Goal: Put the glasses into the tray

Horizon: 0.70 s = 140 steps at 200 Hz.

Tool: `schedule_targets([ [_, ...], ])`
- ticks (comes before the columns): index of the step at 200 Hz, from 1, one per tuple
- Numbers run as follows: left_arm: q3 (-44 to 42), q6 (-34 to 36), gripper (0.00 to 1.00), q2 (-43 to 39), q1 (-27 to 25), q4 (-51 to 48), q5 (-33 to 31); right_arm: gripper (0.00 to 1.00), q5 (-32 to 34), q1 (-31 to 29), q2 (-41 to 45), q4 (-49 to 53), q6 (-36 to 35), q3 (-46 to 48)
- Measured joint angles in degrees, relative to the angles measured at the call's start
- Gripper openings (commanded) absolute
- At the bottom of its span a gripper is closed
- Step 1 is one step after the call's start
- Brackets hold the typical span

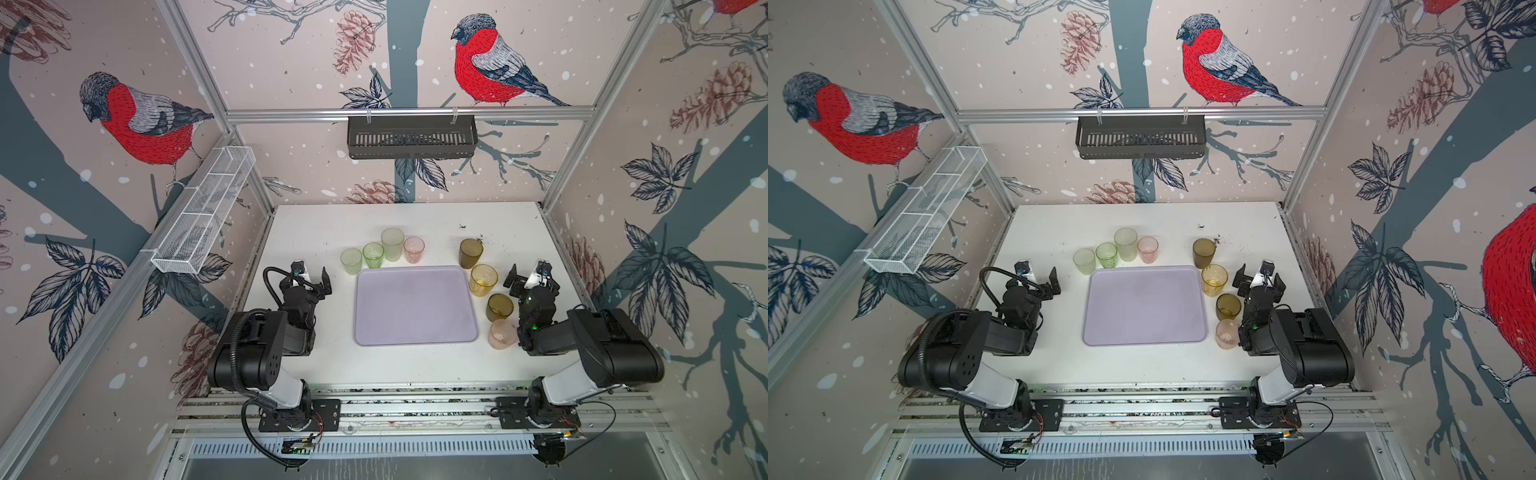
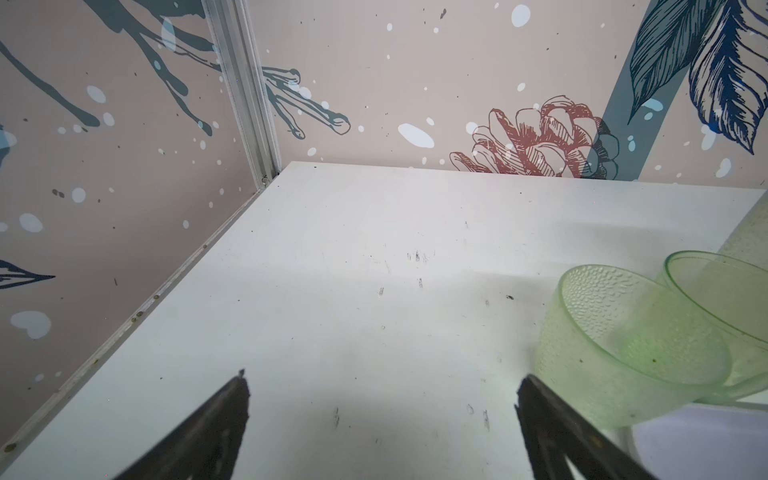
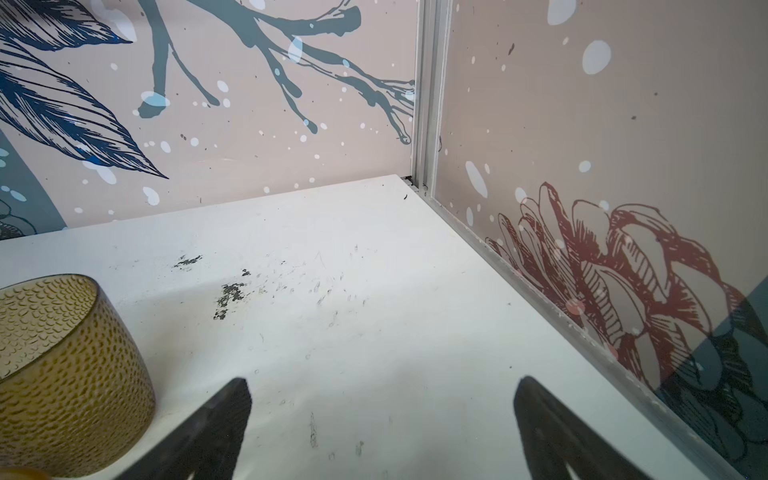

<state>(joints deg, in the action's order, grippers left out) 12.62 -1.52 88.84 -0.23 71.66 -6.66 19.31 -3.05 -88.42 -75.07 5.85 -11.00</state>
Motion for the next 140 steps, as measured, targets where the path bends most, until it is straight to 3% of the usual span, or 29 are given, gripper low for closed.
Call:
schedule_targets([
  [140,0.0,0.0,1.00,0.0,0.0,0.0,0.0,1.00,-0.7,0.5,0.2,-0.1,0.0,0.5],
])
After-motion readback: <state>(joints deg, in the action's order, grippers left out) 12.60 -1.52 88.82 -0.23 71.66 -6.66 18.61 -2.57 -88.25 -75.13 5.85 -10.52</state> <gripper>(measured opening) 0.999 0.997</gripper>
